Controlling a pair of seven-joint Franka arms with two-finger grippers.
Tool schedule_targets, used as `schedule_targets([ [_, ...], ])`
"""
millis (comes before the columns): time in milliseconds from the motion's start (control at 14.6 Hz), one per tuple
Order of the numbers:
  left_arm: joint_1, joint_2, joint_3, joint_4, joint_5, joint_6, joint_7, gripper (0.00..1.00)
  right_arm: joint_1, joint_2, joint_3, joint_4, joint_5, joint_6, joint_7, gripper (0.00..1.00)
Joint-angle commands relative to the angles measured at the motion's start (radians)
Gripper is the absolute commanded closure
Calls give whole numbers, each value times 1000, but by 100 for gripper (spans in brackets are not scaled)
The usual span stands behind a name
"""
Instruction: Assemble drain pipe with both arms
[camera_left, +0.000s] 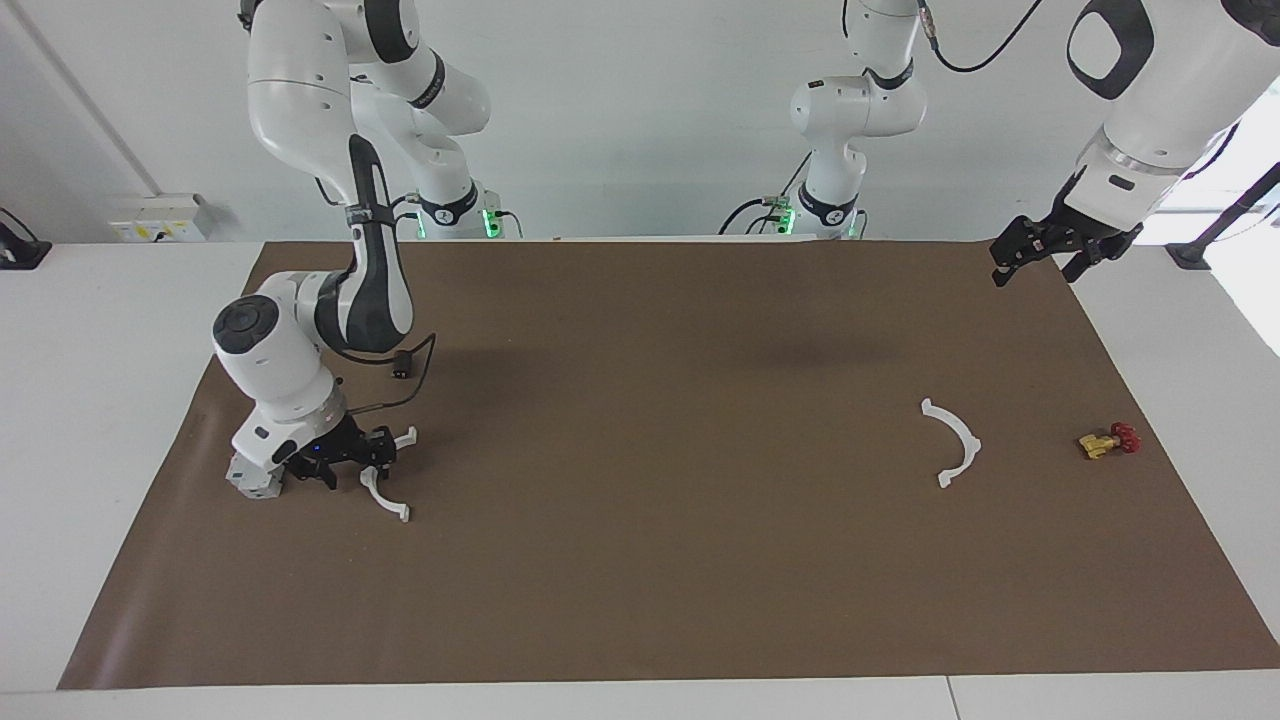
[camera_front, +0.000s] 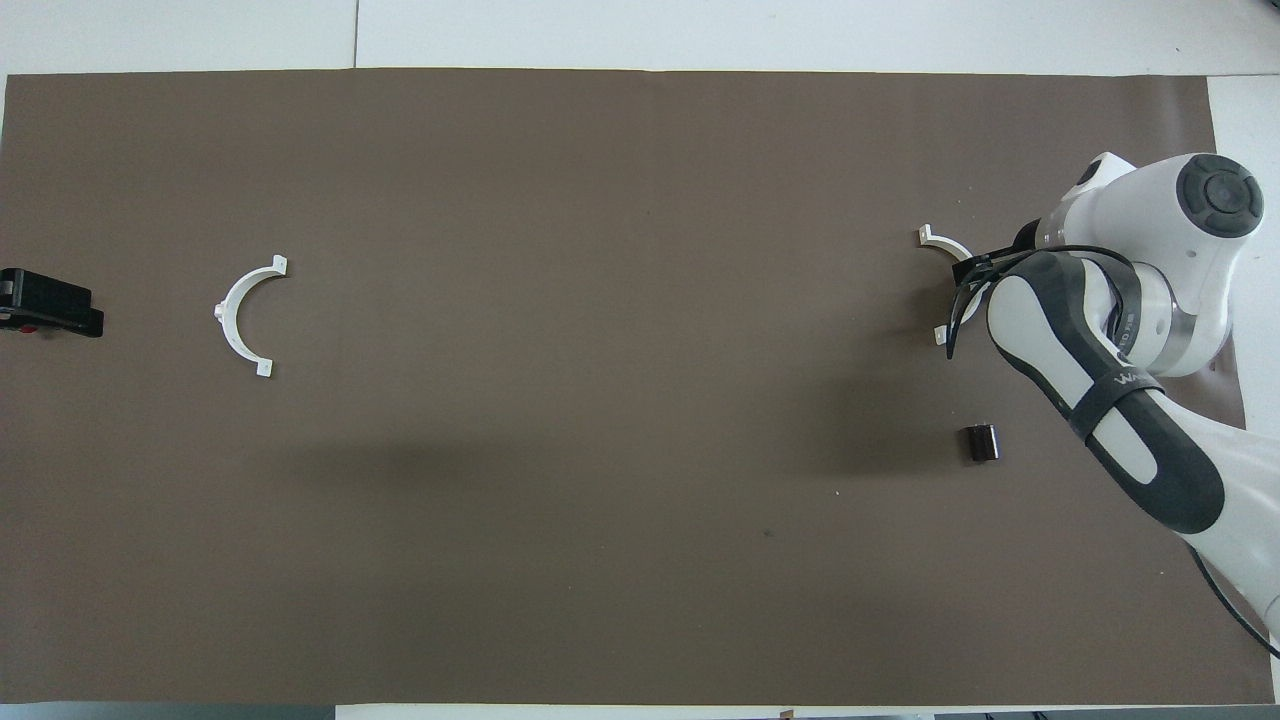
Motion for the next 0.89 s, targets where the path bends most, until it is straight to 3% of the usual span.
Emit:
schedule_targets([
  [0, -9, -5, 2, -4, 18, -6, -8, 0, -9, -1, 6, -12, 23, 17, -52, 32],
  [137, -7, -6, 2, -8, 18, -1, -7, 0, -7, -1, 6, -12, 24, 16, -52, 42],
  [343, -1, -8, 2, -18, 18, 23, 4, 0, -3, -1, 6, -15, 24, 3, -51, 49],
  [754, 3, -17, 2, -129, 18, 193, 5, 0, 5, -3, 6, -15, 24, 0, -45, 84],
  [823, 9, -17, 4, -157, 18, 242, 13, 0, 9, -3, 7, -1, 24, -18, -42, 85],
])
